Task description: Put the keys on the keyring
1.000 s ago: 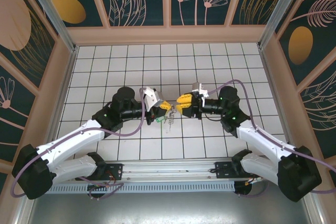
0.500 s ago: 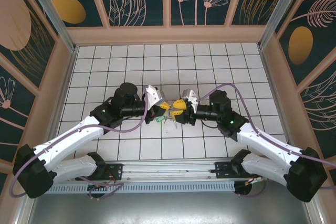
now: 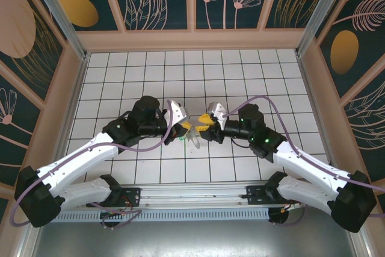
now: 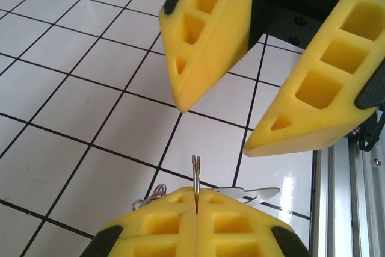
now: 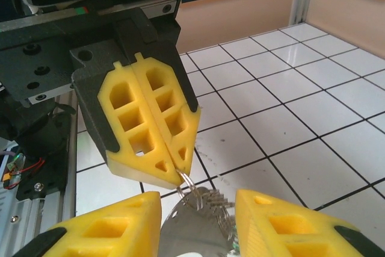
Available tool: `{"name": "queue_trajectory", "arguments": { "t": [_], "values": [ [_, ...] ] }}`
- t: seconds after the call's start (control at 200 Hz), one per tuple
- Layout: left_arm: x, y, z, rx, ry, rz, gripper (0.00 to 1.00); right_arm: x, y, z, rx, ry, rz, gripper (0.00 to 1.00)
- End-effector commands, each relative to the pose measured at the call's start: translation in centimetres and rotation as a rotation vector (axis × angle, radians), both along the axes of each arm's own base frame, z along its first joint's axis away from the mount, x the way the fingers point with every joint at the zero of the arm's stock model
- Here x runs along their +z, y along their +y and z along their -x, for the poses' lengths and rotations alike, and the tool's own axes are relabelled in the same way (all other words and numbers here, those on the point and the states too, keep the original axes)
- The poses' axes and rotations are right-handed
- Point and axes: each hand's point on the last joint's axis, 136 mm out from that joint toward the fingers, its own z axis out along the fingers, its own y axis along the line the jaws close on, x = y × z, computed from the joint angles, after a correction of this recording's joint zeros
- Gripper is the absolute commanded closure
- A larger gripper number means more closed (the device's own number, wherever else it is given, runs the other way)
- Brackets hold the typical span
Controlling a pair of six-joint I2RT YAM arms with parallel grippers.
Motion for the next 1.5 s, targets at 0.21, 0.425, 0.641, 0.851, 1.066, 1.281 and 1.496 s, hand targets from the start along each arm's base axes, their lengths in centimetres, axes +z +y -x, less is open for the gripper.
{"name": "queue_trajectory", "arguments": {
  "t": [0.21,0.425,0.641,0.851,1.066,1.281,1.496],
  "values": [
    [1.1,-0.4,1.1,-0.058,-0.014,-0.002,1.0,0.3,1.4,1.4,0.097,0.006,0.02,0.71],
    [1.1,-0.3,1.4,-0.066,-0.007,-0.017,1.0,-0.6,1.9,2.3,0.142,0.027,0.045,0.82],
    [0.8,-0.1,1.6,-0.069,-0.002,-0.033,1.0,-1.1,2.3,2.5,0.159,0.032,0.067,0.9],
    [1.3,-0.1,1.8,-0.079,-0.008,-0.016,1.0,-1.0,2.3,2.6,0.164,0.029,0.07,1.0],
    [1.6,-0.1,1.9,-0.078,-0.016,-0.006,1.0,-0.8,2.3,3.2,0.185,0.024,0.059,0.95],
    [1.9,0.0,2.0,-0.078,-0.022,0.0,1.0,-1.0,2.4,3.6,0.202,0.027,0.065,0.89],
    [1.7,0.0,2.0,-0.08,-0.019,-0.004,1.0,-0.7,2.5,3.9,0.22,0.024,0.055,0.95]
  ]
}}
